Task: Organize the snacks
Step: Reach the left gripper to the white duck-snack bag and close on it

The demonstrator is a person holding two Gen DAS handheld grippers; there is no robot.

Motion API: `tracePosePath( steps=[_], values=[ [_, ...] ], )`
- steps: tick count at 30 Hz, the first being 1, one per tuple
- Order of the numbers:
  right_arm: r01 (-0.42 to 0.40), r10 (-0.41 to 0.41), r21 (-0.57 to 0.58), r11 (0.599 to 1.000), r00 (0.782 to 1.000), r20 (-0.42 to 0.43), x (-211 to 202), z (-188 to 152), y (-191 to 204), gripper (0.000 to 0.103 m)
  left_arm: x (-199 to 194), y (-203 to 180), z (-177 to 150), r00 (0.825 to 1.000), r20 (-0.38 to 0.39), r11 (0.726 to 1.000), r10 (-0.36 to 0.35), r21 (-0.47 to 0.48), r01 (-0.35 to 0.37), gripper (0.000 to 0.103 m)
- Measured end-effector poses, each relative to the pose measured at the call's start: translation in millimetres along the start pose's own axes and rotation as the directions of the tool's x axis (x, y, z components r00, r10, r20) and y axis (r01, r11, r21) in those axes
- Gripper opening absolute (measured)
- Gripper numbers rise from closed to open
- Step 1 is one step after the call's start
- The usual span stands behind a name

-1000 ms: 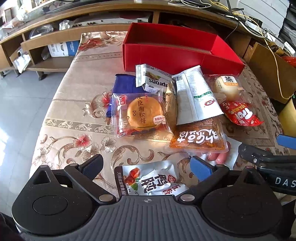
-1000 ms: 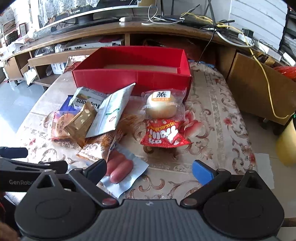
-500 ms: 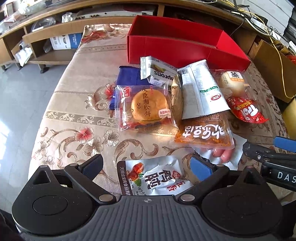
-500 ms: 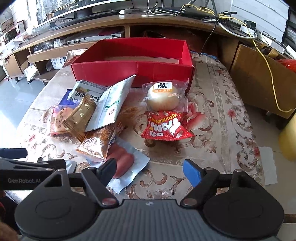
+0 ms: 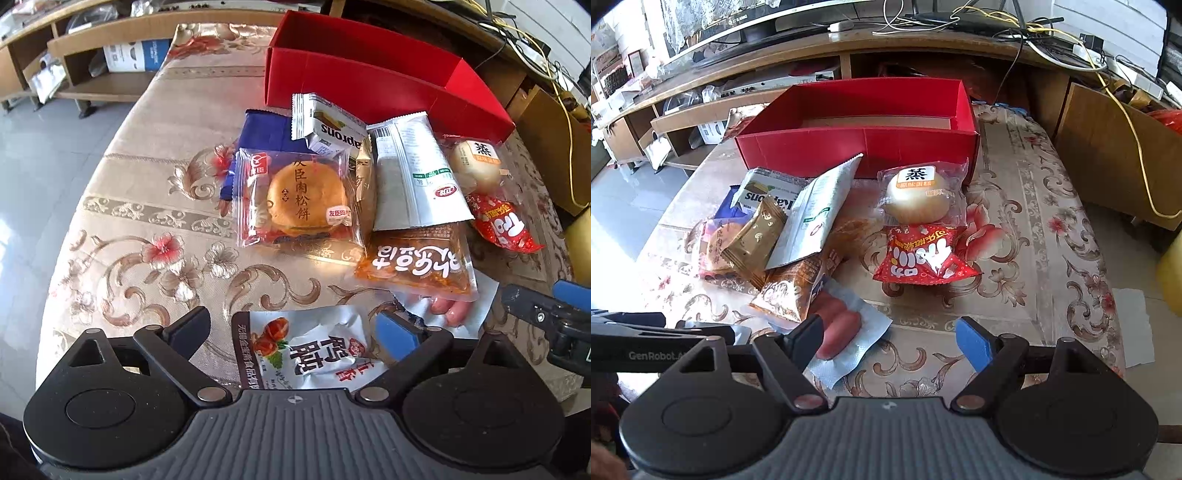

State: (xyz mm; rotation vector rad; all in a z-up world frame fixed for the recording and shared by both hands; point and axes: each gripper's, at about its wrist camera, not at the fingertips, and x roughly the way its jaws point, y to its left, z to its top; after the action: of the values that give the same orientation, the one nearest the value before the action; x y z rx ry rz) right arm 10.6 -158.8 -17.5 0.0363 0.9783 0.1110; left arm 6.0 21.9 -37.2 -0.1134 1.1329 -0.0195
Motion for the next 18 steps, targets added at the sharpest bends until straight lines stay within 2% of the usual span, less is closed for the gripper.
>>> tracePosePath(
  steps=[4, 8, 11, 14, 18],
  values=[
    [-0.016, 0.016, 0.007, 1.0, 1.0, 0.005, -3, 2, -2, 0.079, 8, -5, 0, 1.0, -0.022, 1.0, 0.012, 0.015, -0.011, 0.097],
    [-0.033, 0.032, 0.015, 0.999, 0.999, 0.01, -6, 2, -4, 0.079, 14, -11, 5, 0.999, -0.014, 0.998, 0.042, 0.047, -0.041, 0.097],
    [-0.038, 0.038, 0.015, 0.999, 0.999, 0.009, -7, 1, -6, 0.079, 16, -12, 5, 0.999, -0.01, 0.998, 0.039, 0.059, -0.038, 0.097],
    [-0.04, 0.039, 0.014, 0.999, 0.999, 0.012, -9, 2, -6, 0.079, 14, -15, -1, 0.998, -0.017, 0.992, 0.062, 0.111, -0.06, 0.095],
    [-0.05, 0.049, 0.013, 0.999, 0.999, 0.023, -12, 3, -5, 0.079, 10, -8, -5, 0.997, -0.024, 0.991, 0.069, 0.114, -0.066, 0.088]
  ],
)
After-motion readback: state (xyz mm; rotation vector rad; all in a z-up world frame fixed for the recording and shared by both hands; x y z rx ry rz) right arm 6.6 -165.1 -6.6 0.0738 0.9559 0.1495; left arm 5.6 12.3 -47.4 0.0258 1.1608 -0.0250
